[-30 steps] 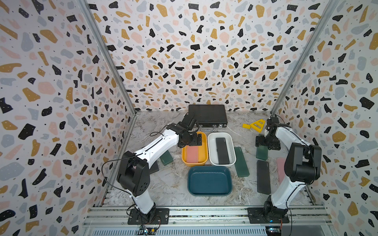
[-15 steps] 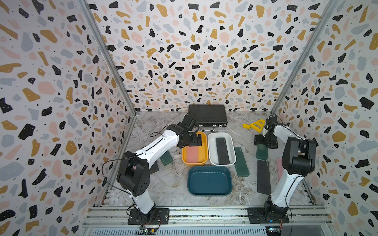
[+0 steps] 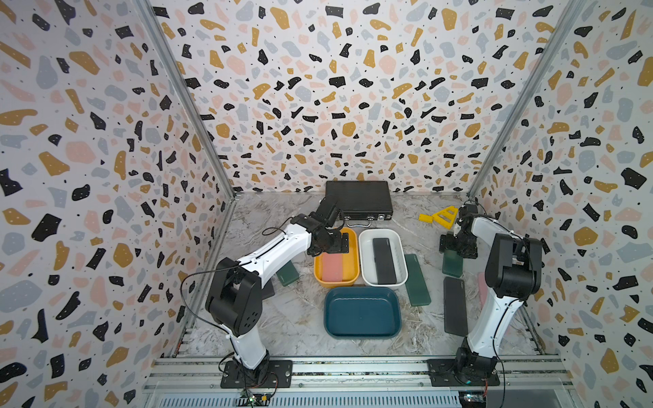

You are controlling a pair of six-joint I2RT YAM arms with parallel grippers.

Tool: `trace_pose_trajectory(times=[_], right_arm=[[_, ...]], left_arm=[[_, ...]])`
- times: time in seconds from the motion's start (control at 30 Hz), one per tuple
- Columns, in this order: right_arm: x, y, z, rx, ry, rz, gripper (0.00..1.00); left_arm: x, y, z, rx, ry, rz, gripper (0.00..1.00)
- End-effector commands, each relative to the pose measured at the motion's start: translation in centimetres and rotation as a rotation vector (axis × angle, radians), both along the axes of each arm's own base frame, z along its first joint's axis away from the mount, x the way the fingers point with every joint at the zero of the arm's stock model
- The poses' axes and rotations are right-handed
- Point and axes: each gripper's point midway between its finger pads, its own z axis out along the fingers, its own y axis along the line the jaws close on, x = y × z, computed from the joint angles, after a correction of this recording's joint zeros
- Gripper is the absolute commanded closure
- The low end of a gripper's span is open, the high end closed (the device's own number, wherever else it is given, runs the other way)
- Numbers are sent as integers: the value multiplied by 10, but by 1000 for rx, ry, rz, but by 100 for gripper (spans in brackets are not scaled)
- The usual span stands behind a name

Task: Place the pencil cases by color into the storage box
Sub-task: Pick up the pencil case from the center of the board.

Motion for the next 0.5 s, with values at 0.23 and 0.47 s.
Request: trace_pose_trajectory(times=[0.23,0.47], right_arm=[[7,-2,6,8,-18,-12,17],[7,0,5,18,-18,-13,29]], left_arm=[[7,-3,5,0,-25,-3,0],[6,-3,5,0,-24,-4,0]])
